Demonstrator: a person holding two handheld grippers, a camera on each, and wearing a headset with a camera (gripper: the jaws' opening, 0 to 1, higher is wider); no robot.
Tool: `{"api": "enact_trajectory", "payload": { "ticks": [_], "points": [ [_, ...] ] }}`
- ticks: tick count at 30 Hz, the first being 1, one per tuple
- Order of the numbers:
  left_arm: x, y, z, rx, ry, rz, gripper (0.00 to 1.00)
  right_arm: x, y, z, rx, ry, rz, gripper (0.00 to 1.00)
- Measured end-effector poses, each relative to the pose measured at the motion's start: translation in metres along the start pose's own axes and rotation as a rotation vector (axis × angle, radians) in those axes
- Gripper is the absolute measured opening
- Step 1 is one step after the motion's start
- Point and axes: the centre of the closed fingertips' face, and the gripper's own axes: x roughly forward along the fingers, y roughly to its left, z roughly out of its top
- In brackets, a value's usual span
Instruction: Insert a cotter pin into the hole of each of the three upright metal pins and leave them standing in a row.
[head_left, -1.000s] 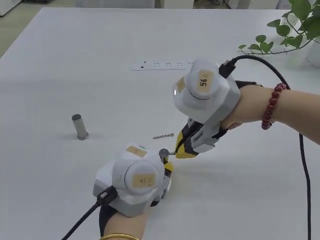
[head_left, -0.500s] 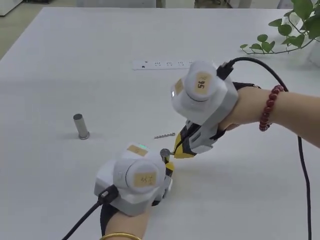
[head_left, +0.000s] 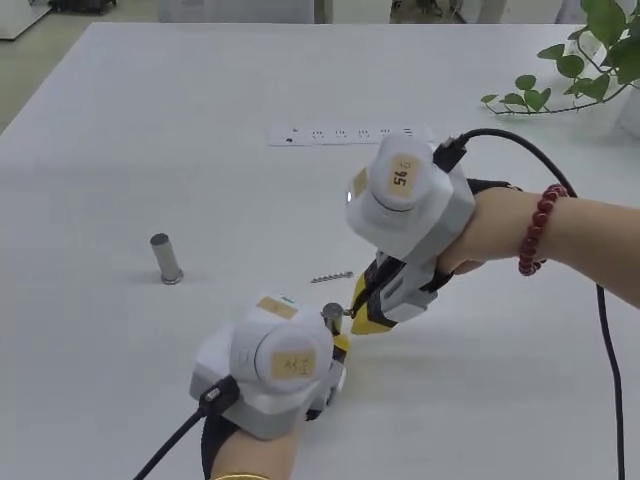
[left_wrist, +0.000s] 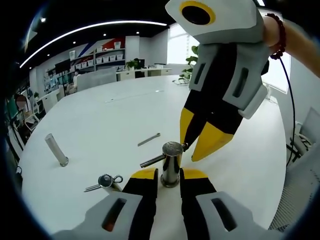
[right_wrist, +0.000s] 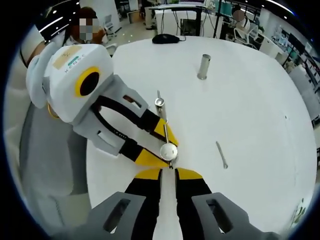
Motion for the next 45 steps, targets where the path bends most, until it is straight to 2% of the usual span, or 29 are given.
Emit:
{"api": "enact_trajectory", "payload": {
  "ticks": [4, 12, 15, 18, 26, 29, 33, 39, 43, 45],
  "points": [
    [-0.004, -0.001, -0.001, -0.038, 0.013, -0.02, 0.18, -0.001, 0.0, 0.002, 0.011, -0.011, -0.004, 0.15],
    [-0.013, -0.001, -0.007, -0.028, 0.039, -0.035, 0.22, -0.006, -0.002, 0.011, 0.045, -0.059, -0.016, 0.28],
    [-0.019, -0.003, -0.007, -0.06, 0.043, -0.056, 0.22, -0.009, -0.001, 0.017, 0.082, -0.1, -0.01, 0.3],
    [-0.023, -0.006, -0.008, -0.049, 0.046, -0.066, 0.23, -0.012, 0.0, 0.023, 0.115, -0.139, -0.01, 0.33],
    [-0.041, -0.013, -0.01, -0.07, 0.053, -0.114, 0.29, -0.02, 0.002, 0.04, 0.194, -0.235, -0.025, 0.38],
    [-0.048, -0.015, -0.012, -0.057, 0.055, -0.137, 0.32, -0.023, 0.004, 0.047, 0.175, -0.264, -0.039, 0.39],
    [-0.06, -0.013, -0.012, -0.047, 0.049, -0.16, 0.37, -0.027, 0.002, 0.062, 0.2, -0.335, -0.049, 0.39],
    [-0.071, -0.01, -0.014, -0.06, 0.04, -0.16, 0.42, -0.029, -0.006, 0.078, 0.189, -0.395, -0.096, 0.4],
    [-0.077, -0.009, -0.01, -0.084, 0.021, -0.153, 0.47, -0.029, -0.011, 0.09, 0.165, -0.433, -0.119, 0.4],
    [-0.08, -0.01, -0.006, -0.132, -0.001, -0.157, 0.51, -0.028, -0.012, 0.097, 0.17, -0.456, -0.117, 0.4]
  ]
}}
